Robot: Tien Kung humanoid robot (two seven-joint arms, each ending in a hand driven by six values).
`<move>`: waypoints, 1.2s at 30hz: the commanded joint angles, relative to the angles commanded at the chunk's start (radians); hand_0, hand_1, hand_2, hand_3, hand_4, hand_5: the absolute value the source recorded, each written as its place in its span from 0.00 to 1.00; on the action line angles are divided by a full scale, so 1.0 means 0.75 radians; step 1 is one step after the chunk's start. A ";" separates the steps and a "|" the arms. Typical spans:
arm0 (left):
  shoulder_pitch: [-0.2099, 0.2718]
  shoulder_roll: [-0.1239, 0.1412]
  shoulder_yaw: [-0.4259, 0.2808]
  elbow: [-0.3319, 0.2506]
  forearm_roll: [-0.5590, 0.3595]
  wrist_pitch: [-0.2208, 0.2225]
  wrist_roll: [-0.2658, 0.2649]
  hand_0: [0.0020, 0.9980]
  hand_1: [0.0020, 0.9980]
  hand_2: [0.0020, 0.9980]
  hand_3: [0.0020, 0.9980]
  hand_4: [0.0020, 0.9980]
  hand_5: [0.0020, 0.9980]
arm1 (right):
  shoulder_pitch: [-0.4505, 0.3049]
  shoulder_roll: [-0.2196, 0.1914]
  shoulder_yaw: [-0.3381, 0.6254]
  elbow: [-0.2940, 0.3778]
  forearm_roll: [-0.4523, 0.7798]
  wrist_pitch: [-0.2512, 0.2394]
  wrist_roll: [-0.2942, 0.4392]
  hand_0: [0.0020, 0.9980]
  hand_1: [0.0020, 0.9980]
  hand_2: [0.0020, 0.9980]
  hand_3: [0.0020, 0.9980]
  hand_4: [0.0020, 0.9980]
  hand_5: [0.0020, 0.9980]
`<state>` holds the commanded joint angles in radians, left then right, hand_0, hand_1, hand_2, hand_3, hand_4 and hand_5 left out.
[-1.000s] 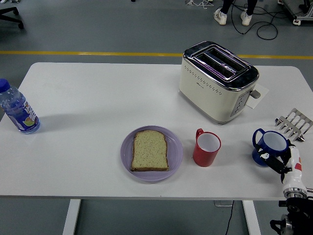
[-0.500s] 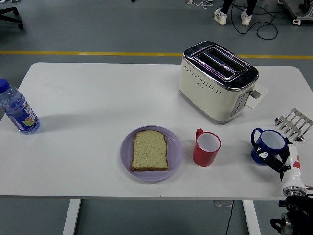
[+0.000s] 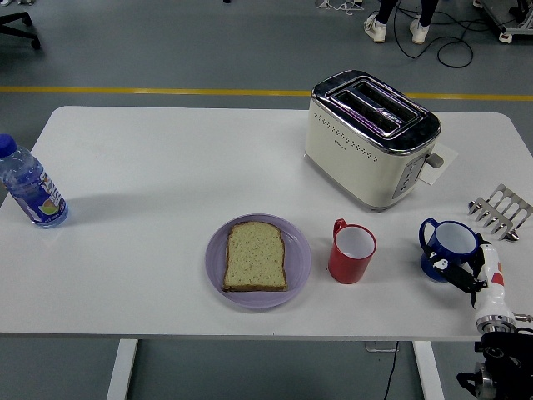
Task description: Pick up the cup,pour liquid into bread,place the cup on the desk
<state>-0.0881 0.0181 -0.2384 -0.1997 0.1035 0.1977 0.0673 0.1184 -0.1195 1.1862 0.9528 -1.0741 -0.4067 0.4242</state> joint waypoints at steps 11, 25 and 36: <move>-0.001 0.000 0.000 0.000 0.001 0.000 0.000 0.63 0.64 0.65 0.50 0.24 0.86 | -0.007 0.001 0.005 0.003 -0.012 0.004 0.009 0.66 0.62 0.84 0.99 0.80 0.00; -0.003 0.000 -0.004 0.000 0.004 0.000 0.000 0.63 0.64 0.65 0.50 0.24 0.86 | -0.019 -0.001 0.023 0.035 -0.061 0.008 0.008 0.95 0.88 0.99 1.00 0.92 0.00; 0.001 -0.001 -0.001 0.000 0.006 -0.001 0.001 0.63 0.64 0.65 0.50 0.24 0.86 | -0.081 -0.018 0.078 0.198 -0.150 0.015 -0.021 0.98 0.91 1.00 1.00 0.92 0.00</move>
<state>-0.0873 0.0173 -0.2393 -0.1994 0.1079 0.1973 0.0680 0.0576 -0.1333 1.2445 1.1009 -1.1869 -0.3954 0.4087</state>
